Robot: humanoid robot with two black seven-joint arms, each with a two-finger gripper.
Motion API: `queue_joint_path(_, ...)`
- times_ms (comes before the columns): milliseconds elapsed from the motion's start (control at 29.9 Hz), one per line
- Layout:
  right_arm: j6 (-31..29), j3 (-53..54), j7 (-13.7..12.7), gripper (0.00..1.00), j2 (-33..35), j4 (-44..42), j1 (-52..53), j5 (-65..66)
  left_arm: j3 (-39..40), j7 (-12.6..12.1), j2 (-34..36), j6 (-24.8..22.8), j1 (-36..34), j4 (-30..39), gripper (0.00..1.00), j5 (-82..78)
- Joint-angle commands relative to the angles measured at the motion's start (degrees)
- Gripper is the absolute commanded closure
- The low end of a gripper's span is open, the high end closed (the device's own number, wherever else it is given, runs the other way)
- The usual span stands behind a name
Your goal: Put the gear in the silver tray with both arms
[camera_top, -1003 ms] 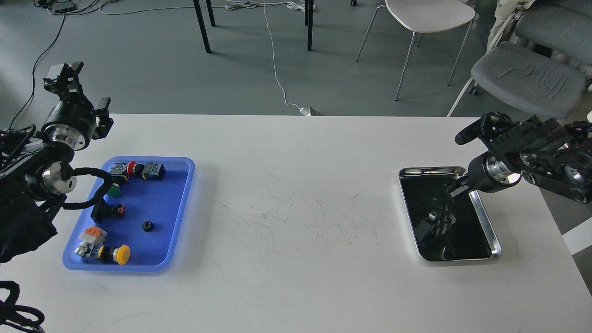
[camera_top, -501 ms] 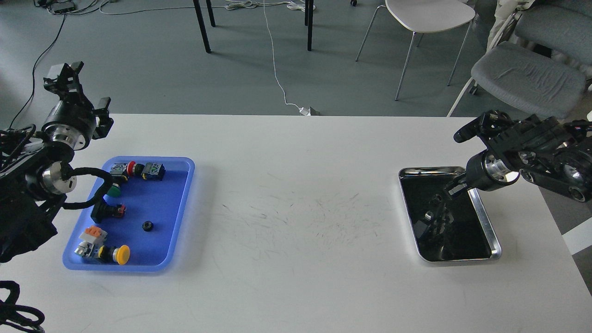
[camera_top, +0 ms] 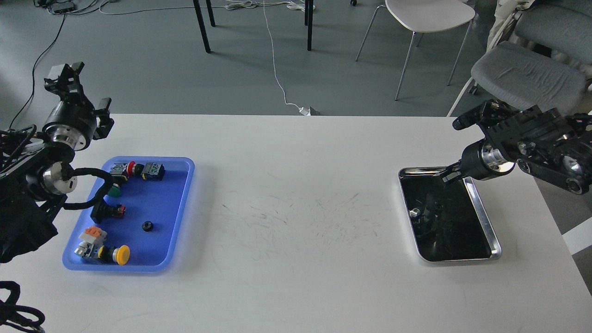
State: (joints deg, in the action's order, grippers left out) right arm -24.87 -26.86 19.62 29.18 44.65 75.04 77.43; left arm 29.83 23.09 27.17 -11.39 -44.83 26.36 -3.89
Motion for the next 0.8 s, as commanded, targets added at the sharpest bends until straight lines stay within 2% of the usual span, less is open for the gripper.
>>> queue_joint_path(0,-0.4,7.1,-0.2,0.31,1.1,-0.6,-2.3,-3.4,-1.8,-0.4,0.9,-1.4,-0.2,0.0,0.02,-2.2)
queue_joint_path(434,-0.1,12.3,-0.3,0.26,5.7,-0.5,-2.6,-25.5,-3.1,0.0,4.2,-7.9,-0.2,0.9,0.02,-8.9)
queue_joint_path(769,2.5,27.4,-0.4,0.26,8.6,-0.5,-7.1,-42.0,-3.4,0.5,11.1,-16.6,-0.4,2.0,0.02,-21.1)
